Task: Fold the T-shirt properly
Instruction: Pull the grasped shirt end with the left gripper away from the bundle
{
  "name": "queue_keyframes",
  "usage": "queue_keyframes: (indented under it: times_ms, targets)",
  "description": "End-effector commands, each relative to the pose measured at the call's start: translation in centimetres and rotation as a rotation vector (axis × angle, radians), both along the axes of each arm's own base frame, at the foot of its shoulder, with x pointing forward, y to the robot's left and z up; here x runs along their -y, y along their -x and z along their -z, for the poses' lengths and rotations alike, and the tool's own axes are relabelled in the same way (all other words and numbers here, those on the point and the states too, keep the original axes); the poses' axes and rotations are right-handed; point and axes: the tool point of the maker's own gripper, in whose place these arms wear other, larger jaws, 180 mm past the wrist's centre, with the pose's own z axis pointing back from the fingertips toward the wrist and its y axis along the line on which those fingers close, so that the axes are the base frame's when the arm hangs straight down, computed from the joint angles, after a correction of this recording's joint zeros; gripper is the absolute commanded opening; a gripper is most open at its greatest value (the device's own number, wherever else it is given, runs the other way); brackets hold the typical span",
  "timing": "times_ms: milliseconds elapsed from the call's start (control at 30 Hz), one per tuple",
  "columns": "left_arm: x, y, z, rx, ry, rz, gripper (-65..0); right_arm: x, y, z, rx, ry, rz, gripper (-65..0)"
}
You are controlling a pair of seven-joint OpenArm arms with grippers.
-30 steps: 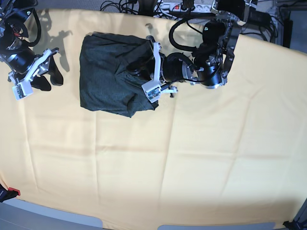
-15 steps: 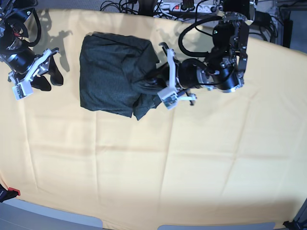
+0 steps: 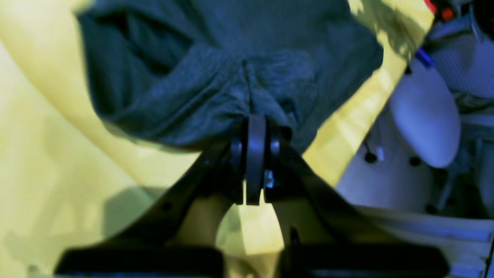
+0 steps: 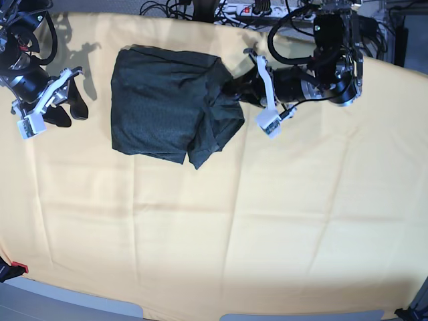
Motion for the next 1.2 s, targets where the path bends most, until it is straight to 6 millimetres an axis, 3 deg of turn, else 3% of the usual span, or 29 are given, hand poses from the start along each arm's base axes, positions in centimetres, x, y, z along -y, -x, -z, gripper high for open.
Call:
queue_keyframes:
  times_ms: [0,400,500,667,767,1033,1167]
  targets:
    - [0.4,-0.1,-0.9,0.021,0.036,0.000,-65.0,-0.1,-0.4,-1.2,0.047,-0.001,-0.013,-38.1]
    - [-0.3,0.1,-0.5,0.009,0.019,-0.024,-65.0,-0.1,-0.4,-1.2,0.047,-0.001,-0.013,-38.1]
    - [-2.2,-0.9,-0.6,0.023,0.001,-0.091,-65.0,-0.1,-0.4,-1.2,0.047,-0.001,-0.013,-38.1]
    - [-7.4,-3.1,-1.2,0.025,-0.014,-0.300,-65.0,-0.1,-0.4,-1.2,0.047,-0.001,-0.013,-38.1]
    - [-9.0,-3.5,-1.4,0.035,-0.026,-0.351,-65.0,-0.1,-0.5,-1.3,0.051,-0.002,-0.013,-38.1]
    - [-7.7,-2.4,-2.2,0.030,0.059,-0.288,-65.0,-0.2,-0.7,-1.6,0.071,-0.011,-0.011,-38.1]
    - [-8.3,-3.0,-2.7,0.052,0.060,-0.314,-65.0,-0.2,-0.7,-1.6,0.070,-0.011,-0.011,-38.1]
